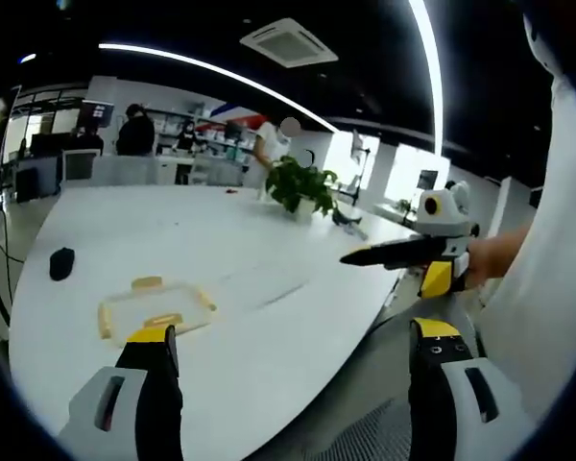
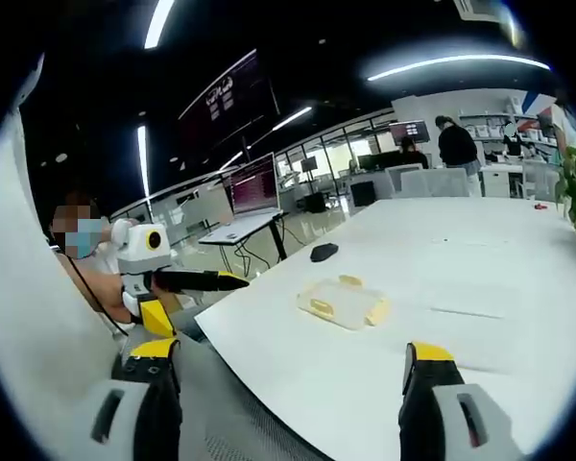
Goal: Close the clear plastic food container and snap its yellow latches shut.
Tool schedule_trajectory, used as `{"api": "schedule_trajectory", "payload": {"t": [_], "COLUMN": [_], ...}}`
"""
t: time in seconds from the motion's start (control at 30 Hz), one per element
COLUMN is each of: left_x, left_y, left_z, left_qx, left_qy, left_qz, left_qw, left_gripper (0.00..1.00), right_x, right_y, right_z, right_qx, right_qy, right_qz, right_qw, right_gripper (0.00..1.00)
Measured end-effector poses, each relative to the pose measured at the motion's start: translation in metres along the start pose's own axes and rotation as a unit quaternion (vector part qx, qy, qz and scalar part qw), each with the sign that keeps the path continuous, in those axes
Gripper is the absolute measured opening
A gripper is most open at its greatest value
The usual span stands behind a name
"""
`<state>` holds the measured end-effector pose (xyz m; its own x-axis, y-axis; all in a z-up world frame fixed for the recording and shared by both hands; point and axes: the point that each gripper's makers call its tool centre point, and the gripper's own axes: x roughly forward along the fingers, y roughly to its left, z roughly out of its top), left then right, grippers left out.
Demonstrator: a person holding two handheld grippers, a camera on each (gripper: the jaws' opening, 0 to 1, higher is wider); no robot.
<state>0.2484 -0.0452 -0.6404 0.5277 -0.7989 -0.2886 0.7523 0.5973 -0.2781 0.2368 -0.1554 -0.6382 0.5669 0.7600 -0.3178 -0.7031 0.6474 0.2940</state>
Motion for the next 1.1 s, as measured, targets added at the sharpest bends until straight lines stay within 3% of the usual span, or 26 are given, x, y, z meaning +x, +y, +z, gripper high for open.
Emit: {"api": "schedule_trajectory", "payload": {"t": [1.1], "left_x": [0.0011], "left_y": [0.0069], "left_z": [-0.0023], "left_qx": [-0.034], "left_qy": [0.005], "left_qz": [0.007], "left_qw": [0.9994], "left_gripper": [0.97], "right_x": [0.0002], "right_y": [-0.006], "right_z": [0.0025], "right_qx": [0.024], "right_qy": [-0.008], "right_qz": [-0.006], "right_qw": [0.9997], "right_gripper": [0.94]}}
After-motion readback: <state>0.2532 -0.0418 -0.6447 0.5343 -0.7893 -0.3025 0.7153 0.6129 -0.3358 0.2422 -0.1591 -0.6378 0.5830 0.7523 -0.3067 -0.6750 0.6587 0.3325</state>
